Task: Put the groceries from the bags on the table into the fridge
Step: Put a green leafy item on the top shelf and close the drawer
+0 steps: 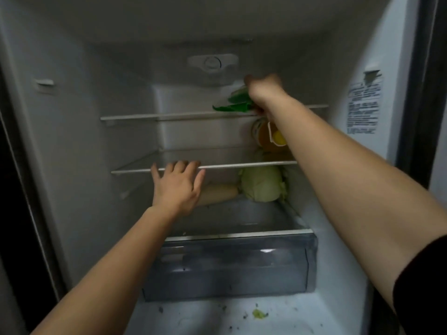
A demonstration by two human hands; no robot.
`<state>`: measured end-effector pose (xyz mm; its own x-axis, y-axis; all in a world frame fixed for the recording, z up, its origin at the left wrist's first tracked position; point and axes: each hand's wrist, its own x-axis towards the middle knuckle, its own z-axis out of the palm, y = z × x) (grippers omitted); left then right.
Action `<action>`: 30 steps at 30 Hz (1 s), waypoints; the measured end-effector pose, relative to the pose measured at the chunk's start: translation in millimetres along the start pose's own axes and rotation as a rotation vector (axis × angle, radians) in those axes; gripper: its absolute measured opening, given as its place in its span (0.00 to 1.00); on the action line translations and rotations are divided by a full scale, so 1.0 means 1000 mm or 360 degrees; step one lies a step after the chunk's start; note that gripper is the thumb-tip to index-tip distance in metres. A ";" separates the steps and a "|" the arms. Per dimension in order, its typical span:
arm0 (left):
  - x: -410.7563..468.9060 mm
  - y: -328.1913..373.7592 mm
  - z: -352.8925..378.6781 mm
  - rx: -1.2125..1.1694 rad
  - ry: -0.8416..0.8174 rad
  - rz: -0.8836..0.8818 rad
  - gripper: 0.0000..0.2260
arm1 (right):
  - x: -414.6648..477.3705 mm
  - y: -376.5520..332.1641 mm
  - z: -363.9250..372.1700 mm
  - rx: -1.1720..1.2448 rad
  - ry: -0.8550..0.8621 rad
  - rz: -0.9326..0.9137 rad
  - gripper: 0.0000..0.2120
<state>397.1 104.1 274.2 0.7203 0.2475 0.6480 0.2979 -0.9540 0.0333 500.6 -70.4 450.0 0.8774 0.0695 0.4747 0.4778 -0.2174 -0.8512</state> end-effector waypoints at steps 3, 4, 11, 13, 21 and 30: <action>0.000 0.002 0.007 0.0008 0.0088 -0.0009 0.20 | 0.006 -0.005 0.003 -0.0229 -0.0231 0.0065 0.19; 0.000 0.001 0.008 0.0011 0.0107 -0.0003 0.20 | 0.008 -0.006 0.002 -0.0271 -0.0288 0.0068 0.19; 0.001 -0.006 0.008 0.0015 0.0072 0.0056 0.21 | -0.005 -0.008 0.015 -0.1342 -0.0109 -0.0260 0.39; 0.001 -0.008 0.007 0.0012 0.0043 0.0076 0.21 | -0.013 -0.006 0.023 -0.1567 0.0013 -0.0298 0.40; 0.002 -0.011 0.003 -0.0023 -0.0054 0.0112 0.23 | -0.020 0.015 0.032 -0.1583 -0.0131 -0.0679 0.37; -0.028 -0.018 0.013 -0.0093 0.0055 0.0231 0.28 | -0.090 0.109 0.041 -0.1031 0.0258 -0.1052 0.27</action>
<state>379.8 117.0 245.7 0.7307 0.1014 0.6752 0.1545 -0.9878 -0.0188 475.5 -60.6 305.6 0.3969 0.2467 0.8841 0.7164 -0.6854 -0.1304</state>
